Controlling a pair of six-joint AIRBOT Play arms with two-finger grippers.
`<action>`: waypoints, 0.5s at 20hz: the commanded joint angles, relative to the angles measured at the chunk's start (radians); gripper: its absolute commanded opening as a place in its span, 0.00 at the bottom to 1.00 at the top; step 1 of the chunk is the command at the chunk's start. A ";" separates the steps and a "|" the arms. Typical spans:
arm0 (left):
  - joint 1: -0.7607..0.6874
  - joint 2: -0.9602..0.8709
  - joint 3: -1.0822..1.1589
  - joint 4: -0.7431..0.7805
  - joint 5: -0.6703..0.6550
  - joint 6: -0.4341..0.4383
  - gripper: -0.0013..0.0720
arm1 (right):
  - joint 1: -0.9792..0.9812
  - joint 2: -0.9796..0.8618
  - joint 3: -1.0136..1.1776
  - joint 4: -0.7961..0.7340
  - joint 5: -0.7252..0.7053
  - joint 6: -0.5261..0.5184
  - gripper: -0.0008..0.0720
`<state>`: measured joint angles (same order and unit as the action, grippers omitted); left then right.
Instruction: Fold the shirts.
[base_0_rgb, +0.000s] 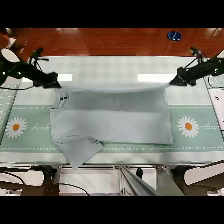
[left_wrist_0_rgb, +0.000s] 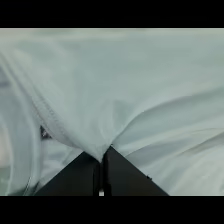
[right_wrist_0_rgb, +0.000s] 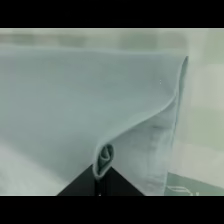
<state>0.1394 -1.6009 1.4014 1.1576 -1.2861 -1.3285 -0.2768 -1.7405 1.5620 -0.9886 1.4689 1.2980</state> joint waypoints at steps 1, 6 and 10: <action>0.001 -0.006 -0.071 0.122 -0.039 -0.034 0.05 | 0.000 -0.001 -0.104 -0.056 0.016 -0.003 0.05; 0.001 -0.008 -0.108 0.110 -0.008 -0.038 0.05 | 0.000 -0.002 -0.167 -0.050 -0.082 0.002 0.05; 0.002 -0.007 -0.108 0.100 -0.039 -0.087 0.99 | 0.000 0.000 -0.167 -0.040 -0.027 0.048 0.88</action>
<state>0.1406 -1.6081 1.2987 1.2678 -1.2987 -1.3808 -0.2771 -1.7416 1.4040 -1.0405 1.4067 1.3186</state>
